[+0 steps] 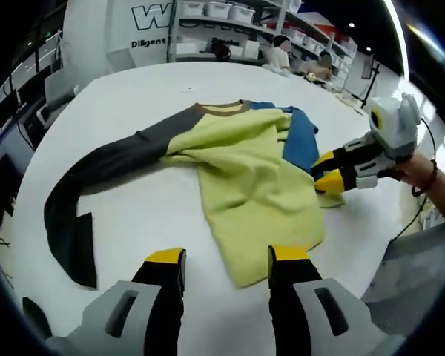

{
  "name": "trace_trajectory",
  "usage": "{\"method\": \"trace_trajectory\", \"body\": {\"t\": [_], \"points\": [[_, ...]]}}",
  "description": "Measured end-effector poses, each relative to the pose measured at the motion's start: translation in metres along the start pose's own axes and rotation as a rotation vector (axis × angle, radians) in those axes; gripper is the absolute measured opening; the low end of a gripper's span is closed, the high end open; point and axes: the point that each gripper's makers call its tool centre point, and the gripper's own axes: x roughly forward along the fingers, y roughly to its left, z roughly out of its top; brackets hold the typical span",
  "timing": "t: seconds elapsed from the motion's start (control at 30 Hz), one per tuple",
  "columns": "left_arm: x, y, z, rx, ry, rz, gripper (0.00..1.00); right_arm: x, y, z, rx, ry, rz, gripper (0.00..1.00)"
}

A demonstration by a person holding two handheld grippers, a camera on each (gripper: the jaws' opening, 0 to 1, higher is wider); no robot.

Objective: Fold the garment on the visible template until the final outline fits inside the template.

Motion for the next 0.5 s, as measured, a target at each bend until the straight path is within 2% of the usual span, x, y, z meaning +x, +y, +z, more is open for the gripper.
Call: {"method": "trace_trajectory", "body": {"t": [0.07, 0.33, 0.4, 0.5], "points": [[-0.0001, -0.0008, -0.0012, -0.007, 0.003, 0.003, 0.4, 0.0004, 0.0034, -0.0001, -0.002, 0.001, 0.017, 0.0], [0.0058, -0.0063, -0.0089, -0.03, 0.029, 0.007, 0.3, 0.0, 0.0035, 0.0005, -0.01, 0.01, 0.021, 0.0], [0.0071, -0.0061, -0.0089, -0.007, 0.027, 0.02, 0.28, -0.0016, 0.003, 0.0008, -0.004, 0.01, 0.021, 0.0], [0.0067, -0.0064, -0.0104, -0.015, 0.038, 0.023, 0.23, -0.0052, 0.0008, 0.0033, 0.013, 0.001, 0.023, 0.0]]}}
